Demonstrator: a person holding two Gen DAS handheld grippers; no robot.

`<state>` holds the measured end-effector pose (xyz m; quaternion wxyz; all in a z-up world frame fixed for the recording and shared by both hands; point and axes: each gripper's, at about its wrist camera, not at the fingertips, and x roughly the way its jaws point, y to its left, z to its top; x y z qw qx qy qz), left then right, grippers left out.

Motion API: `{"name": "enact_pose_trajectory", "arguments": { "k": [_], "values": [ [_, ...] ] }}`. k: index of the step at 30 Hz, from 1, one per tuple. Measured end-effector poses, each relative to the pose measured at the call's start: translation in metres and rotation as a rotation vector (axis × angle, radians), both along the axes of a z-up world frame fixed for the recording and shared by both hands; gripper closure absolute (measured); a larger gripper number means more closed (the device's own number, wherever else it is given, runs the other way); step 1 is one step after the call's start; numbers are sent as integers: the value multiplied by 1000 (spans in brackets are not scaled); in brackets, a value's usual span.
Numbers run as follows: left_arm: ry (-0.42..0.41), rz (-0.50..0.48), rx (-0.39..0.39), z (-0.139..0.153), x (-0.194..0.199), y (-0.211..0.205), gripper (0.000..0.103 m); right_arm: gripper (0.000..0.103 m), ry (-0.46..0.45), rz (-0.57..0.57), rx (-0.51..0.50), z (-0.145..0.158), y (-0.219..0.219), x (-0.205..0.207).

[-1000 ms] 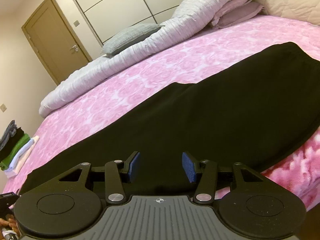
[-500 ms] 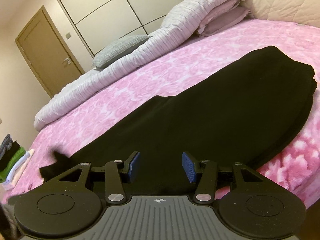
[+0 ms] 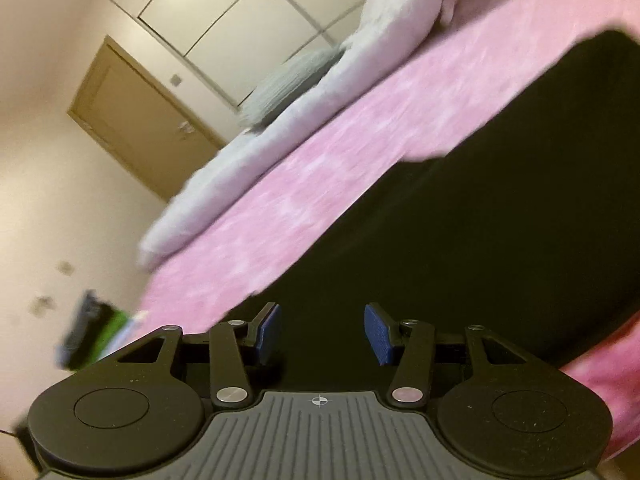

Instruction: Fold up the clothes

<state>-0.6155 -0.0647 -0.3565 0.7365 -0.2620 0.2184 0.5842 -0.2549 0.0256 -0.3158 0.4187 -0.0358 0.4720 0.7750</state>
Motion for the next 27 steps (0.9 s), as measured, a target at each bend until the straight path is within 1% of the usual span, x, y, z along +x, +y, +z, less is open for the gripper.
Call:
{"name": "enact_pose_trajectory", "arguments": {
  "k": [4,6,8,10,13,15,17,20,21,22,23,25,27],
  "values": [
    [-48,132,-31,-2,-36,-15,85,53,77,65,-118,-12,11,-17],
    [-74,170,-37,2,-54,-16,85,53,127,104,-173,-17,18,-28],
    [-83,194,-47,7,-68,-8,85,53,178,139,-239,-22,30,-42],
    [-90,189,-56,6,-71,-4,84,53,192,134,-339,-32,45,-55],
    [-101,178,-70,3,-75,0,84,53,201,137,-410,-40,64,-69],
    [-109,172,-79,1,-78,3,84,53,171,137,-396,-42,69,-77],
    [-116,165,-88,-1,-80,6,84,53,190,155,-388,-45,72,-83],
    [-127,155,-102,-4,-84,11,84,53,136,162,-359,-49,76,-100],
    [-131,151,-107,-5,-85,12,84,57,125,163,-344,-50,77,-104],
    [-135,148,-111,-5,-87,14,84,68,116,160,-312,-49,78,-108],
    [-129,147,-106,-2,-87,15,84,91,91,164,-282,-49,78,-111],
    [-115,146,-95,5,-89,17,84,95,75,158,-226,-47,72,-111],
    [-114,129,-78,14,-86,21,84,96,57,151,-126,-34,66,-103]
  ]
}}
